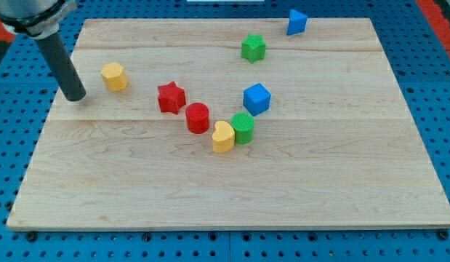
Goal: Point your arm at the blue cube at the center
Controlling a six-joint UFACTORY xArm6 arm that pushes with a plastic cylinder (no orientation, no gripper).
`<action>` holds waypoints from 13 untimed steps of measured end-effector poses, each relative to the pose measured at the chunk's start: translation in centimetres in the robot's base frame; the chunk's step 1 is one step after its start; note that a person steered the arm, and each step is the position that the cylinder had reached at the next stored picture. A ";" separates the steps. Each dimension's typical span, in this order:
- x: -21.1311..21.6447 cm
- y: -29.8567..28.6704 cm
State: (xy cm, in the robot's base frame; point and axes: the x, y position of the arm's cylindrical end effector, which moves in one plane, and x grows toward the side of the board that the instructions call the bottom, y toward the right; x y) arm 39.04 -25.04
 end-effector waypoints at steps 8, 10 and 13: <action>-12.5 15.9; -5.4 22.8; 1.2 23.3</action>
State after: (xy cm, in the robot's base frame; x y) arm 40.21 -1.71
